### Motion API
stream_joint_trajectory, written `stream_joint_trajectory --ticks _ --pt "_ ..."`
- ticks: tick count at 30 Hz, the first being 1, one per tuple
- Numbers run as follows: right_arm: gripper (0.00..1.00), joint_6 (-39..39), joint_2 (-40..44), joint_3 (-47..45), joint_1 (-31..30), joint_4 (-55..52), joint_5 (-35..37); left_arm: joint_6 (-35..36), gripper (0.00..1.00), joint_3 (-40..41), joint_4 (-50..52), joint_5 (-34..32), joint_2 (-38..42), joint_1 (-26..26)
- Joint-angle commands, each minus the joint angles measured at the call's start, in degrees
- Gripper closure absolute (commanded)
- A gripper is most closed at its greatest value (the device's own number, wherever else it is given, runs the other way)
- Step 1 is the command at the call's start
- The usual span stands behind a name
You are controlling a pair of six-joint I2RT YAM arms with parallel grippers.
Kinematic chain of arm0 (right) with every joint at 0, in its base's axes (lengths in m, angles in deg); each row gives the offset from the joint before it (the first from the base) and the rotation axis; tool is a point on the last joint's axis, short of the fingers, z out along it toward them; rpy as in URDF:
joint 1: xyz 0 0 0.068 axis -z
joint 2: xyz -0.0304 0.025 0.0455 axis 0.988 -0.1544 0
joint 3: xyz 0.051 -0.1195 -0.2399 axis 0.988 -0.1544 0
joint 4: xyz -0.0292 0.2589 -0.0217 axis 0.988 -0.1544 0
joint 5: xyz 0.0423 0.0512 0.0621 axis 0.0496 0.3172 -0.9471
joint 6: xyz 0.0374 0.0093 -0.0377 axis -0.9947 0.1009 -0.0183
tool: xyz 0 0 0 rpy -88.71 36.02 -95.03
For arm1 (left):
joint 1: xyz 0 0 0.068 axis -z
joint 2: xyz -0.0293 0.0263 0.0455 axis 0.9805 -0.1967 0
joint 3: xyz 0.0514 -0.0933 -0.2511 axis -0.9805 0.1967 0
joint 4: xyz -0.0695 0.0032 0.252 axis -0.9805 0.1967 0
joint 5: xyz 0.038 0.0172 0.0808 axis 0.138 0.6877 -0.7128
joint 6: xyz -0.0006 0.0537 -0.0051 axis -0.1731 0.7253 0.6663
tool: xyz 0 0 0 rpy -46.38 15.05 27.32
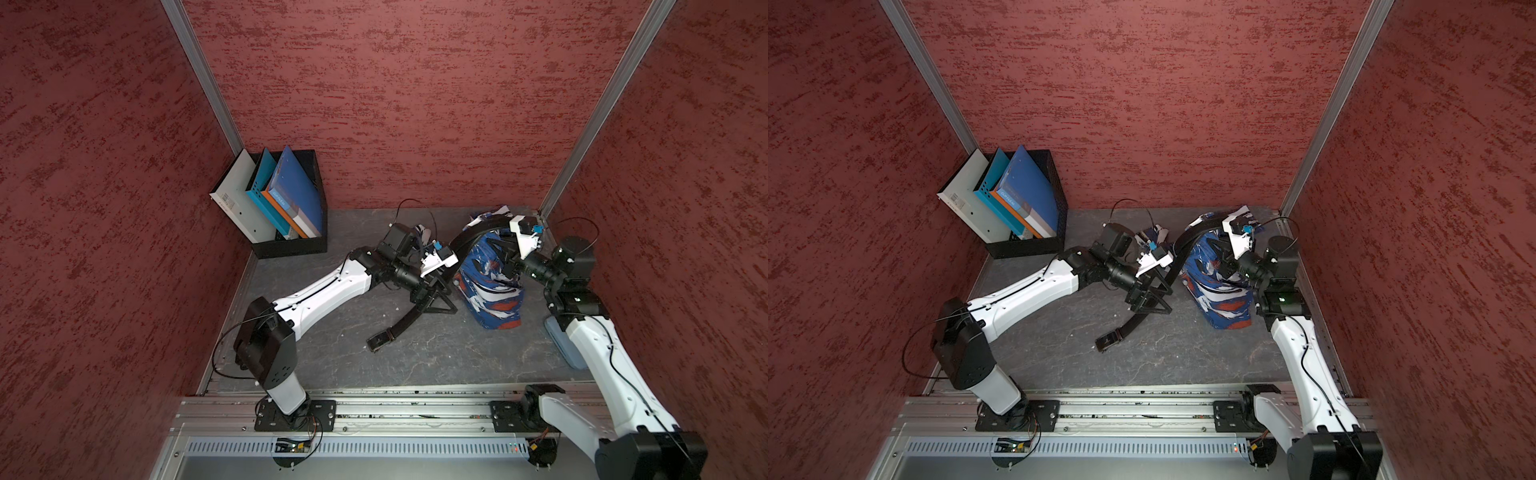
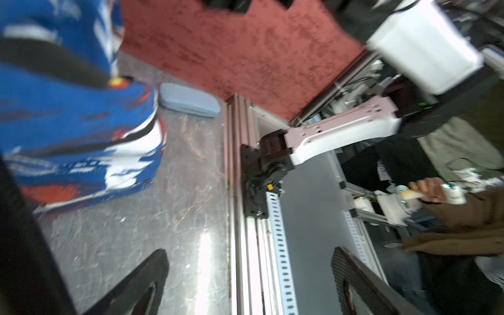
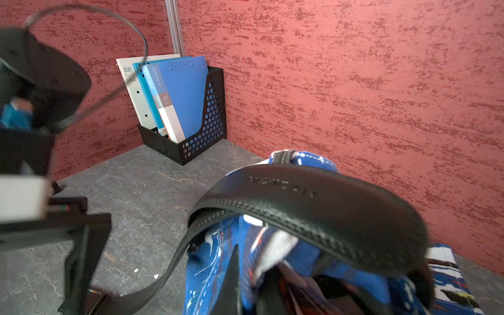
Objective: Remove the belt from the trousers
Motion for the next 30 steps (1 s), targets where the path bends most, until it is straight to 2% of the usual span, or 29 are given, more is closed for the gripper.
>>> stream_joint_trajectory --ticks 1,3,5,7,11,14,16,17,22,24,26,28,30 --pt "1.00 0.6 2.8 0.2 -1.0 4.0 -1.3 2.1 0.02 3.6 -12.8 -18.1 4.0 -3.9" --pt "1.00 0.0 3.5 -0.1 -1.5 3.4 0.0 6.1 0.00 7.1 -17.8 -24.9 5.8 -3.9" --pt "1.00 -1.3 3.9 -0.2 -2.0 3.1 0.9 8.7 0.00 9.8 -21.9 -23.9 5.9 -3.2" --pt "1.00 -2.2 4.1 -0.4 -2.2 3.3 0.7 7.8 0.00 9.9 -24.0 -18.2 3.6 -2.7" --pt "1.00 -3.2 4.3 -1.0 -2.3 4.7 -1.4 3.8 0.03 1.7 -20.6 2.3 -5.4 -2.8" --pt "1.00 -3.0 4.9 -0.8 -2.4 4.4 -1.7 3.0 0.16 -4.1 -14.1 14.1 -10.2 -2.9" --pt "1.00 -1.9 5.5 -0.3 -2.4 3.2 -0.9 4.7 0.28 -5.5 -8.6 17.6 -11.3 -3.3" --pt "1.00 -1.3 5.7 0.0 -2.4 2.6 -0.1 5.1 0.30 -5.2 -6.9 18.3 -11.3 -3.5" --pt "1.00 0.4 5.8 0.7 -2.3 2.4 2.7 7.9 0.34 -1.1 -1.2 20.0 -9.3 -3.9" --pt "1.00 -0.8 5.1 0.6 -2.3 4.1 1.9 7.2 0.46 -0.8 -1.9 20.2 -9.5 -3.5" --pt "1.00 -1.8 4.5 0.3 -2.6 5.2 1.6 2.4 0.72 -1.6 -6.1 20.1 -10.5 -2.7" --pt "1.00 -1.1 4.4 0.1 -2.8 4.8 1.8 -1.5 0.83 -3.2 -9.5 20.0 -11.5 -2.2" --pt "1.00 0.2 4.6 0.2 -2.8 3.2 2.4 -2.4 0.97 -5.3 -9.7 20.5 -12.0 -2.5"
